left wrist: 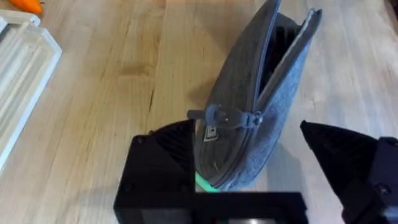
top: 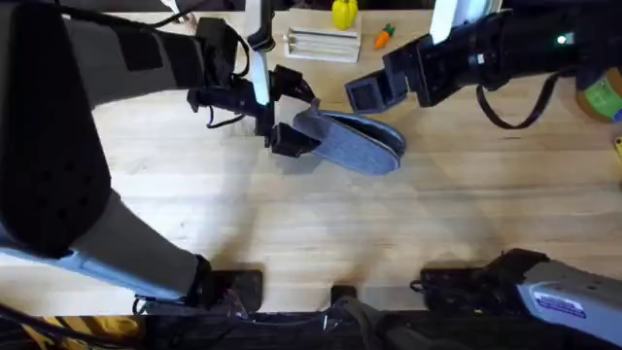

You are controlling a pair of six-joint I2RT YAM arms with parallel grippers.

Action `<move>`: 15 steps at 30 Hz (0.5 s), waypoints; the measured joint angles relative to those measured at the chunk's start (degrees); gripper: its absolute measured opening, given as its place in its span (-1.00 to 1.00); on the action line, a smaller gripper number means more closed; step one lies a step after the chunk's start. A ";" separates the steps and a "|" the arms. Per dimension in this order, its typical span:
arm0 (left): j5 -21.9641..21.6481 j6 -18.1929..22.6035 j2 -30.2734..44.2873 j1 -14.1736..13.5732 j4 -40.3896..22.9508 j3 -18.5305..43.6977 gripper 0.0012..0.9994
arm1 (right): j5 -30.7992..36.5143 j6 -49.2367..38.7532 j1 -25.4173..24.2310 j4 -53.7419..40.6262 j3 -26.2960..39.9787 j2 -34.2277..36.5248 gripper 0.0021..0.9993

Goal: Unzip the bag, pick up the pens from the table one at a time and place them inside, then zip the bag closed.

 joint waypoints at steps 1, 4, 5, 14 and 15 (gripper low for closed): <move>0.00 0.00 0.00 0.00 0.02 0.00 0.99 | 0.00 -0.48 0.00 -0.88 0.00 -0.02 1.00; 0.00 0.02 0.00 0.33 -0.81 0.00 0.99 | 0.00 -1.83 0.00 -3.03 0.00 -0.02 1.00; 0.00 0.01 0.00 0.54 -1.44 -0.01 0.99 | 0.00 -2.46 0.00 -3.69 0.00 0.00 1.00; -0.07 0.02 -5.15 7.24 -6.88 0.00 0.99 | 0.00 -11.18 0.00 -5.02 0.03 0.39 -0.79; -0.12 0.03 -6.43 8.26 -7.28 -0.01 0.99 | 0.01 -12.31 0.00 -5.27 0.08 0.82 -0.90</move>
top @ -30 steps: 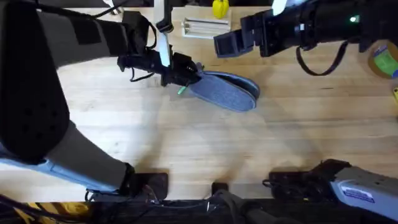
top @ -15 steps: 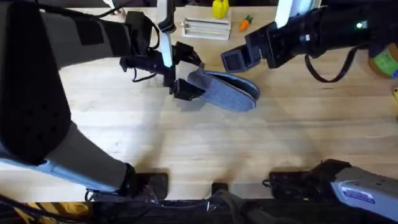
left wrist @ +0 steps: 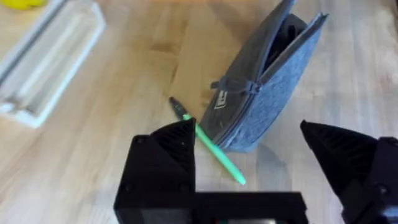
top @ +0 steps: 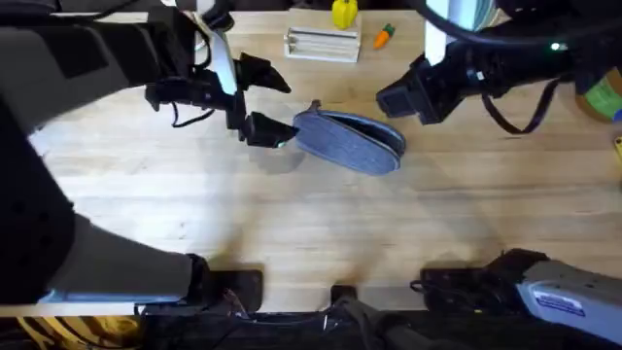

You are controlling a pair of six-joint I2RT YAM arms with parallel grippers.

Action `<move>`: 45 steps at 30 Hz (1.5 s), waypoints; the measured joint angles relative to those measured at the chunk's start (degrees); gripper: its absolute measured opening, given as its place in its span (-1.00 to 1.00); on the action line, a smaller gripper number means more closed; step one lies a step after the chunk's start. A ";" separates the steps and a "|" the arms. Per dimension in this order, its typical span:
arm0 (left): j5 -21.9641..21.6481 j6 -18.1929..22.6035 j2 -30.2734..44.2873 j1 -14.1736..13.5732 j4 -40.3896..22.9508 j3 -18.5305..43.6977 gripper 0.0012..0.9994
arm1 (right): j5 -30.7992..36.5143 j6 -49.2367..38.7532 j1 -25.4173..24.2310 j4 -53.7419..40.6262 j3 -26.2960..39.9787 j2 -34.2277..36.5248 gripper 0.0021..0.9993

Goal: Unzip the bag, pick up the pens from the table one at a time and place them inside, then zip the bag closed.

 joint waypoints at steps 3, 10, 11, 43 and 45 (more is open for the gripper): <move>-1.05 0.03 -3.56 2.59 -1.06 0.01 0.99 | 0.00 -4.00 0.00 -1.44 0.10 2.18 -0.94; -5.32 1.80 -8.45 3.44 -3.72 0.00 0.99 | 0.34 -12.59 0.00 -3.90 0.10 10.56 -0.94; -5.67 1.98 -8.69 3.43 -3.74 0.01 0.99 | 0.40 -13.15 0.00 -3.78 0.10 11.63 -0.94; -7.07 2.81 -8.98 3.43 -5.64 0.00 0.99 | -5.39 -14.82 2.51 7.15 0.21 26.46 -0.70; -7.07 2.81 -9.00 3.43 -5.62 0.01 0.99 | -5.69 -14.85 2.54 7.13 0.21 26.56 0.47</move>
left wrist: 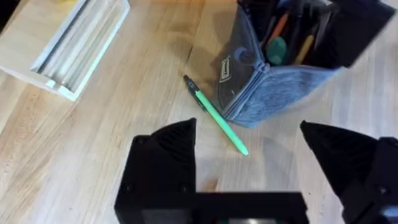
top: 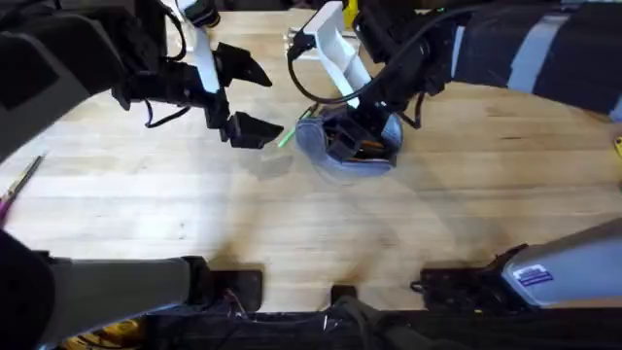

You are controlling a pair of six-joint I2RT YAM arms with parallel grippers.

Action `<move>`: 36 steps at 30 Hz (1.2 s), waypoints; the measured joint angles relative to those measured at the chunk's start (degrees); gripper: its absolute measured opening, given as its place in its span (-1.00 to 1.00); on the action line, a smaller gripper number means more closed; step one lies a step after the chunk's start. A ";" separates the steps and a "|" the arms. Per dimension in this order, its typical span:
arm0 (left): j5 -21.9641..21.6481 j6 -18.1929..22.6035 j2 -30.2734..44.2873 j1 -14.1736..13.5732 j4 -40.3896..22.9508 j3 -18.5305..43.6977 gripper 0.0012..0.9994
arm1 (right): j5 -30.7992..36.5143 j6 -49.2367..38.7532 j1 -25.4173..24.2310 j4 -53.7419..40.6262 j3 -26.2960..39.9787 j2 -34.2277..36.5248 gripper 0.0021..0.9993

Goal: Unzip the bag, pick up the pens from the table one at a time and place them inside, then zip the bag closed.

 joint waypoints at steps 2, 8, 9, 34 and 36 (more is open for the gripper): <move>-0.01 0.00 0.00 0.00 -0.02 0.00 0.99 | -0.02 -0.17 0.00 -0.21 0.00 0.01 0.93; 0.00 0.00 0.00 0.00 -0.02 0.00 0.99 | -0.02 -0.20 0.00 -0.33 0.00 0.01 1.00; 0.00 0.00 0.00 0.00 -0.02 -0.01 0.99 | -0.02 -0.20 0.00 -0.33 0.00 0.01 1.00; -23.47 -10.12 0.00 -11.69 2.92 -0.01 0.99 | -0.70 5.04 -10.30 -1.17 4.39 -27.56 1.00; -26.64 -13.55 0.00 -13.27 4.97 0.00 0.99 | -0.68 6.15 -11.86 -1.25 4.39 -29.30 1.00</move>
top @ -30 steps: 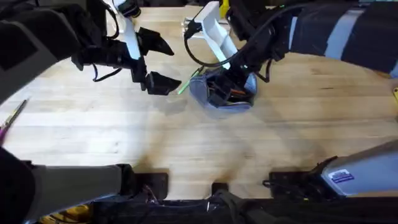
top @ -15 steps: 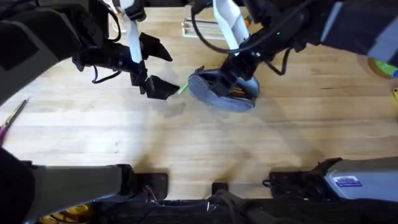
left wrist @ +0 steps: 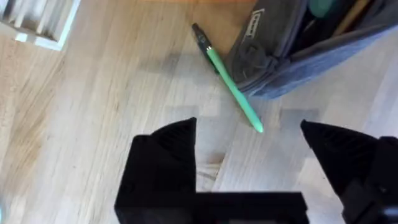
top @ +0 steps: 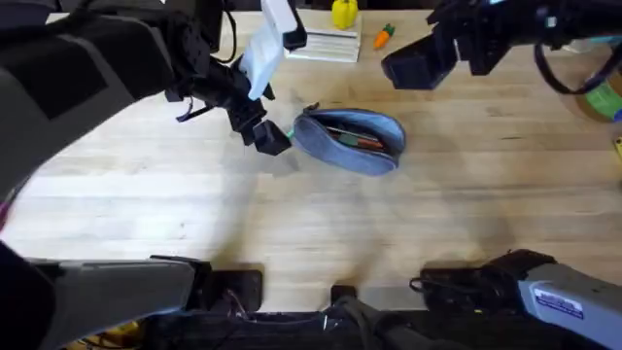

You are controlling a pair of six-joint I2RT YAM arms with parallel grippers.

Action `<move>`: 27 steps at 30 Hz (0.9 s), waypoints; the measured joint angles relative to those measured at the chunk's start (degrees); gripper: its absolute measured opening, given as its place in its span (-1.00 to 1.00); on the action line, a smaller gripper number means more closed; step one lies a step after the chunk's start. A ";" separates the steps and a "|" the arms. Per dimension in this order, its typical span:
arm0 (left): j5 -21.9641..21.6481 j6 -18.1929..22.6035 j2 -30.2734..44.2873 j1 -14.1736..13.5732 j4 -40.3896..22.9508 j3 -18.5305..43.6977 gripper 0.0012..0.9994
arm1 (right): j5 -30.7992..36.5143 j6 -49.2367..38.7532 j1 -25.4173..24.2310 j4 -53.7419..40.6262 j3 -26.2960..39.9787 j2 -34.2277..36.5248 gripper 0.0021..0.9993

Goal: Unzip the bag, pick up the pens from the table one at a time and place them inside, then zip the bag closed.

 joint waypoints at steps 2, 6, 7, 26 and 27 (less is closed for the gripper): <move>-2.91 -2.87 0.00 -1.41 1.49 0.00 0.99 | -0.02 0.78 -1.42 -0.03 0.00 -1.69 1.00; -6.94 -5.83 0.45 -3.62 1.76 0.00 0.99 | -0.04 1.46 -3.32 -0.04 0.00 -4.33 1.00; -7.49 -6.23 1.00 -4.09 1.73 0.00 0.99 | -0.07 1.53 -3.70 -0.04 0.00 -4.82 1.00; -9.16 -7.72 13.53 -7.06 2.20 2.56 0.99 | -0.20 3.18 -4.59 -0.11 0.00 -5.64 1.00; -9.14 -7.72 13.51 -7.06 2.18 2.56 0.99 | -0.20 3.18 -4.59 -0.09 0.00 -5.64 1.00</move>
